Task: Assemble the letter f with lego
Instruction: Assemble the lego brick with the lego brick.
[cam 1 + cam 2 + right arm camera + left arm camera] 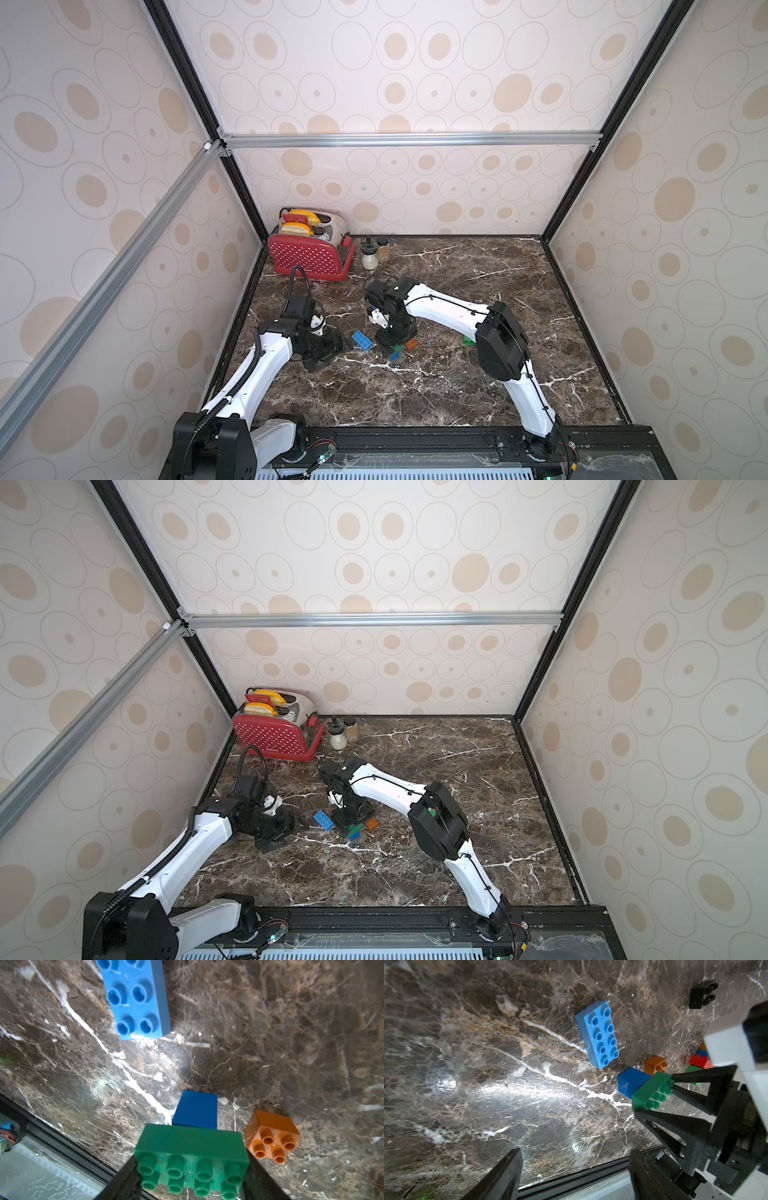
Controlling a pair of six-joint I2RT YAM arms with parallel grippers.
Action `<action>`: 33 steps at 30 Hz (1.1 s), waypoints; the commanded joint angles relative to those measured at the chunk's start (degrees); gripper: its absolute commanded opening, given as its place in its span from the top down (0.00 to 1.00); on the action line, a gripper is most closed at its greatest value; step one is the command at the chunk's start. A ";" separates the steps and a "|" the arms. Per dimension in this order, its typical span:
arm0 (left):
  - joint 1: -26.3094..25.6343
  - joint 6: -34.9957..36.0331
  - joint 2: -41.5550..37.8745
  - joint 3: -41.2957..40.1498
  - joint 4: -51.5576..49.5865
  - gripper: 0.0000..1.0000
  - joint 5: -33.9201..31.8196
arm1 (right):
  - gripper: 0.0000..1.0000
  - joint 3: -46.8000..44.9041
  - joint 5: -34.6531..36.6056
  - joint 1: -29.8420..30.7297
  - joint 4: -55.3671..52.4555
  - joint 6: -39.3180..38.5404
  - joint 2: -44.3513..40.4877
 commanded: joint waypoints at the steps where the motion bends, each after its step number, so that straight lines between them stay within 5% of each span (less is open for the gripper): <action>1: 0.39 1.25 -0.01 0.62 -0.27 0.18 0.11 | 0.35 -6.39 0.55 1.30 -0.04 -1.37 9.22; 8: 0.44 1.30 0.08 0.62 -0.27 0.18 0.10 | 0.36 -0.38 5.08 1.07 -4.96 0.37 8.50; 33: 0.41 1.17 -0.10 0.53 -0.27 0.18 0.20 | 0.36 9.24 3.64 -5.00 -9.33 6.73 6.46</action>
